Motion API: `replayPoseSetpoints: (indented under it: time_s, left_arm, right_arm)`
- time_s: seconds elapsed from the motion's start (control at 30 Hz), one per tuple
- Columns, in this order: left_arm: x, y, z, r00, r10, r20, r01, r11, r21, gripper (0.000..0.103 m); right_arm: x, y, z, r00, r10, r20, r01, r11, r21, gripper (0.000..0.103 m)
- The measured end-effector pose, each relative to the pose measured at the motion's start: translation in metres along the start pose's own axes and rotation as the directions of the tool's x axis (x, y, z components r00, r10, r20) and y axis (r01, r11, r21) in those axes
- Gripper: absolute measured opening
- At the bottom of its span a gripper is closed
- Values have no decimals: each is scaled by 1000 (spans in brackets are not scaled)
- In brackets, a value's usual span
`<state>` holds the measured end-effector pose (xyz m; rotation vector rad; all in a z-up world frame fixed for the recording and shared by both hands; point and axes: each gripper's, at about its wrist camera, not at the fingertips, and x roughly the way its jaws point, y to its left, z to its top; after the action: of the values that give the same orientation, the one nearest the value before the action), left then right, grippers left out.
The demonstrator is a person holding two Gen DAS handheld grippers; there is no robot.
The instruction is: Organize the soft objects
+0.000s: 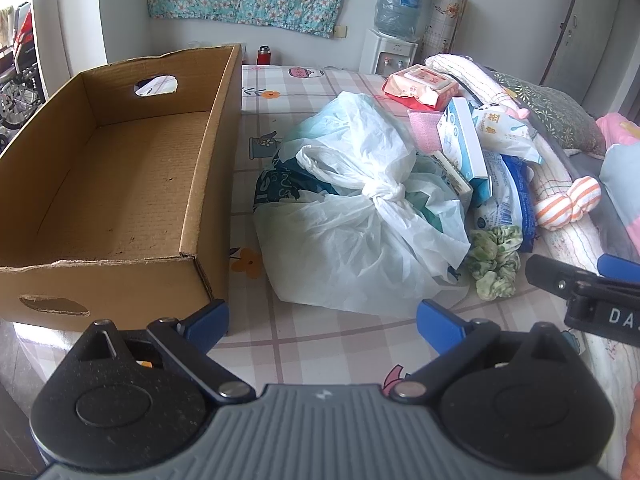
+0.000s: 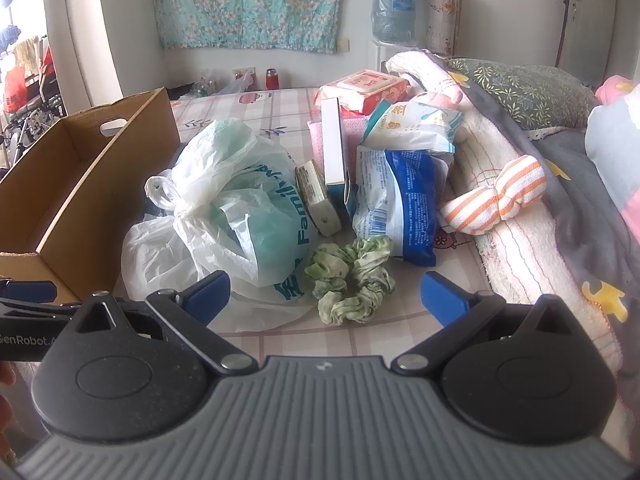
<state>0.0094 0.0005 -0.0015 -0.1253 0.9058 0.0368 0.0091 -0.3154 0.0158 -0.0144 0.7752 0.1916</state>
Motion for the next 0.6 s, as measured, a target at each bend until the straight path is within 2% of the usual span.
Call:
replayPoseSetpoints:
  time_s: [0.6]
  left_arm:
    - [1,1,1,1000,-1,-2,1,1000,3,101]
  right_arm:
    - [-1,0,4,1000,-7,2,7,1000,-2,102]
